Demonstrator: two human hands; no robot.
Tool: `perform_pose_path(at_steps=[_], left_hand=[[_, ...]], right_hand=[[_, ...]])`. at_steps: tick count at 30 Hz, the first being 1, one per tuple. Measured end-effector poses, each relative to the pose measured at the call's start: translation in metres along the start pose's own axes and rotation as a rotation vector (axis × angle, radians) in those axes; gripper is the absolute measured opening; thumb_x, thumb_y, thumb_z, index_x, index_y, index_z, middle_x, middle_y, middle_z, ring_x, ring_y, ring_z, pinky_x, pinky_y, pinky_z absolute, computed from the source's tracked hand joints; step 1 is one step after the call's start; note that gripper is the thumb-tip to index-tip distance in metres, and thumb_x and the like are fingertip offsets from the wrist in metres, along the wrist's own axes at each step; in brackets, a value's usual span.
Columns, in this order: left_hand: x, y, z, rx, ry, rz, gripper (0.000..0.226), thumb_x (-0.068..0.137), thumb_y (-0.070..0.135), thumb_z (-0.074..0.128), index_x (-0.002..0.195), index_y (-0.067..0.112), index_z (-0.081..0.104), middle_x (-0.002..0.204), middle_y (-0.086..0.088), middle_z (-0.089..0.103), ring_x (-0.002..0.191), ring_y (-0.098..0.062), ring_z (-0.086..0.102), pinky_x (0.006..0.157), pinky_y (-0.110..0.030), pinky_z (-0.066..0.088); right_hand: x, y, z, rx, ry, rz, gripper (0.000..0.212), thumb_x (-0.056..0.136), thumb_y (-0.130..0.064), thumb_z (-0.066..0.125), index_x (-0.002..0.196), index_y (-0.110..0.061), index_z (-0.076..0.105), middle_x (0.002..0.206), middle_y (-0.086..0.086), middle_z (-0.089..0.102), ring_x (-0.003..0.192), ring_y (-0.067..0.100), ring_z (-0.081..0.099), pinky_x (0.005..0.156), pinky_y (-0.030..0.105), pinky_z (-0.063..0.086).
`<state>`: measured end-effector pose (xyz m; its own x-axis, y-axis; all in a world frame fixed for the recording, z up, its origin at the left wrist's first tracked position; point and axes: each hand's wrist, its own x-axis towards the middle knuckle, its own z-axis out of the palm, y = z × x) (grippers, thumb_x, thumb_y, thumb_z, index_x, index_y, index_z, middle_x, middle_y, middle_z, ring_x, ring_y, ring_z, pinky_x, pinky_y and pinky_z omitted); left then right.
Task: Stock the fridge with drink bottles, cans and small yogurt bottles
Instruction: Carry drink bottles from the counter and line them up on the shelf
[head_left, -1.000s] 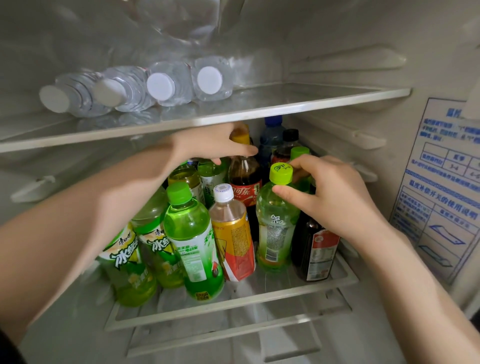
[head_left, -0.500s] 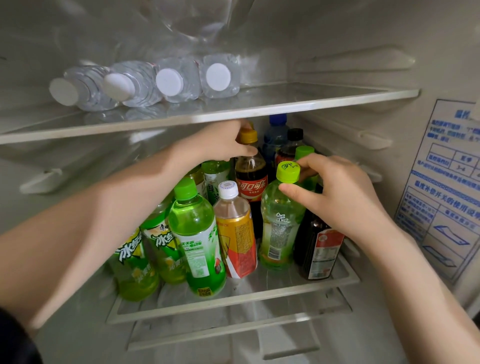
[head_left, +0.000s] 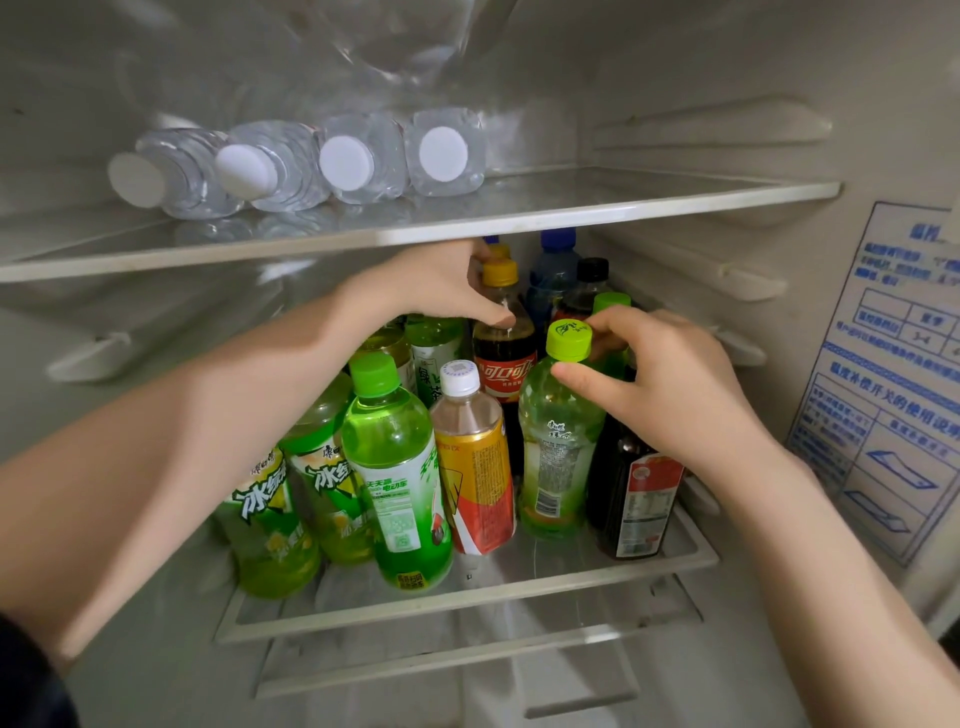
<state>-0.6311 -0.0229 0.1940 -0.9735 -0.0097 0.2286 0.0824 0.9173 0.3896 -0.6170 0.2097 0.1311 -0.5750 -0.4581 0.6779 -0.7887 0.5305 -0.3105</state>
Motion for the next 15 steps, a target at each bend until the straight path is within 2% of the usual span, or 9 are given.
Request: perform_pose_path(at_steps=[2, 4, 7, 10, 15], left_hand=[[-0.002, -0.002, -0.003, -0.032, -0.065, -0.021, 0.043, 0.064, 0.033, 0.082, 0.097, 0.014, 0.062, 0.079, 0.008, 0.07, 0.067, 0.002, 0.061, 0.064, -0.015, 0.048], [-0.003, -0.005, -0.001, -0.032, -0.114, -0.061, 0.034, 0.063, 0.032, 0.083, 0.089, 0.02, 0.064, 0.089, 0.0, 0.071, 0.077, -0.009, 0.064, 0.068, -0.023, 0.053], [0.0, -0.006, 0.01, -0.116, -0.208, -0.147, 0.028, 0.068, 0.024, 0.083, 0.087, 0.026, 0.062, 0.094, 0.002, 0.068, 0.084, -0.01, 0.065, 0.064, -0.023, 0.058], [0.005, -0.004, 0.017, -0.136, -0.229, -0.192, 0.026, 0.07, 0.02, 0.083, 0.086, 0.026, 0.063, 0.093, 0.004, 0.069, 0.079, -0.005, 0.066, 0.057, -0.02, 0.057], [0.008, -0.002, 0.021, -0.15, -0.236, -0.17, 0.028, 0.073, 0.023, 0.081, 0.093, 0.025, 0.061, 0.099, -0.001, 0.069, 0.086, -0.014, 0.068, 0.066, -0.029, 0.06]], right_hand=[[0.001, 0.0, 0.001, -0.002, -0.005, -0.001, 0.045, 0.076, -0.054, 0.06, 0.105, -0.021, 0.065, 0.082, -0.015, 0.056, 0.079, 0.007, 0.045, 0.067, 0.024, 0.031], [0.002, 0.0, 0.002, -0.009, -0.003, -0.004, 0.044, 0.077, -0.053, 0.061, 0.106, -0.021, 0.065, 0.082, -0.014, 0.056, 0.079, 0.008, 0.045, 0.068, 0.024, 0.031], [0.001, -0.003, 0.003, -0.01, 0.017, -0.01, 0.043, 0.077, -0.051, 0.064, 0.106, -0.019, 0.065, 0.079, -0.015, 0.05, 0.078, 0.008, 0.044, 0.067, 0.024, 0.031], [0.001, -0.003, 0.003, -0.01, 0.022, -0.012, 0.043, 0.077, -0.05, 0.066, 0.106, -0.019, 0.066, 0.079, -0.014, 0.049, 0.077, 0.008, 0.043, 0.066, 0.024, 0.031], [0.002, -0.001, 0.004, -0.01, 0.02, -0.014, 0.042, 0.077, -0.051, 0.065, 0.106, -0.02, 0.065, 0.079, -0.014, 0.05, 0.077, 0.008, 0.043, 0.066, 0.024, 0.029]])
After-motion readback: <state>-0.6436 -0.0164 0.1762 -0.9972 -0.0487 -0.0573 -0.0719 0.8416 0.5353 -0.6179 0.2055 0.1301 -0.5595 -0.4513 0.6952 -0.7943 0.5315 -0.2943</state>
